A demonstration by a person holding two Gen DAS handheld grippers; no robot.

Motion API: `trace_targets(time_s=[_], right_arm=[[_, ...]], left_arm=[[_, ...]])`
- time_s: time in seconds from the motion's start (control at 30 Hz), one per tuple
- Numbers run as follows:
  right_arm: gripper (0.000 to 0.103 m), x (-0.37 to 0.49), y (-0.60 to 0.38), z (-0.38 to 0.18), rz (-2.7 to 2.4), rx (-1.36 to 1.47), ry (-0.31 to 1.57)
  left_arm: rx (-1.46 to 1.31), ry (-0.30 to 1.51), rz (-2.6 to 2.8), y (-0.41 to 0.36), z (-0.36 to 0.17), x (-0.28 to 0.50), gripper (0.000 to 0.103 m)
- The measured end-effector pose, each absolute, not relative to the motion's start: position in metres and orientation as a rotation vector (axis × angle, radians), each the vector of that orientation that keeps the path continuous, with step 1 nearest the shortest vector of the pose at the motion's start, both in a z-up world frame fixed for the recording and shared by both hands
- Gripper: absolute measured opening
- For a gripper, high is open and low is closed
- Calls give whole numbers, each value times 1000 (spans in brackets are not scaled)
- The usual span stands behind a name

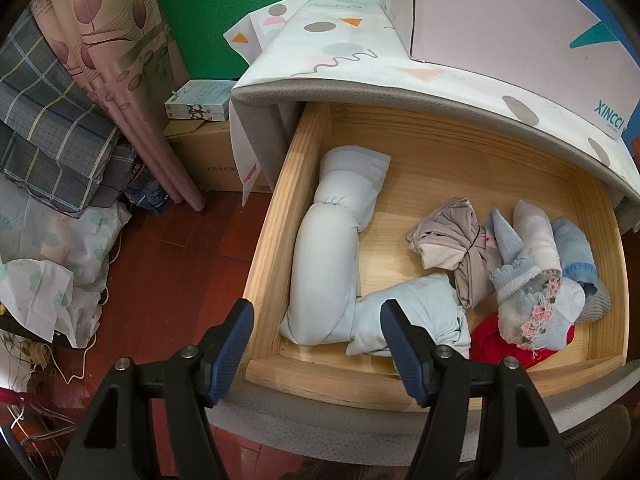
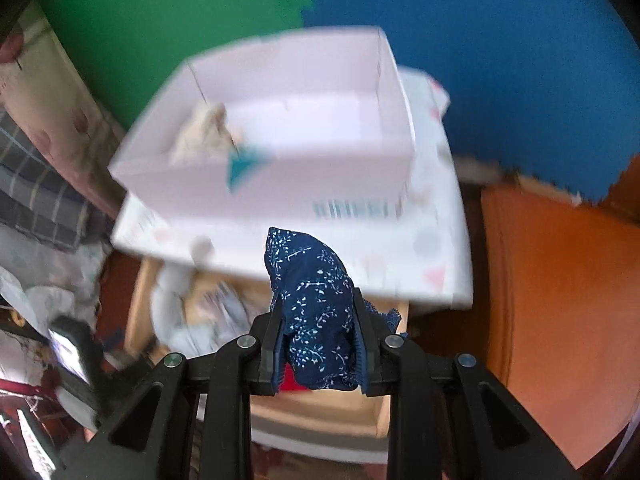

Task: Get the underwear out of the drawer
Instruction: 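Lower the navy underwear into the white box and open the right gripper, then move the right gripper back into the drawer toward the grey ribbed underwear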

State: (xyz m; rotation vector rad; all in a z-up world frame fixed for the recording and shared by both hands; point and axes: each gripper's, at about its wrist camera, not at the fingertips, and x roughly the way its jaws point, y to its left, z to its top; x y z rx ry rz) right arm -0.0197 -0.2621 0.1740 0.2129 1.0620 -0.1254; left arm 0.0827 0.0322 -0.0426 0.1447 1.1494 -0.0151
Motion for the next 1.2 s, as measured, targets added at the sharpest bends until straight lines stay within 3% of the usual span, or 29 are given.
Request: trace_targets(time_s=[0.3, 0.63, 0.87, 0.93, 0.97, 1.2], right_arm=[[25, 64, -252, 226, -120, 195, 960], [25, 141, -251, 159, -148, 203, 1092], [30, 156, -262, 116, -177, 234, 1171], [38, 154, -262, 113, -176, 237, 1178], [43, 152, -263, 114, -173, 242, 1178], [43, 114, -256, 153, -103, 213, 1128]], left_arm=[[145, 1149, -17, 31, -43, 83, 68], [146, 1146, -34, 26, -45, 84, 68], [160, 1136, -33, 22, -46, 83, 68], [163, 1136, -33, 21, -46, 83, 68], [164, 1137, -33, 22, -46, 83, 68], [165, 1146, -32, 23, -47, 82, 68]])
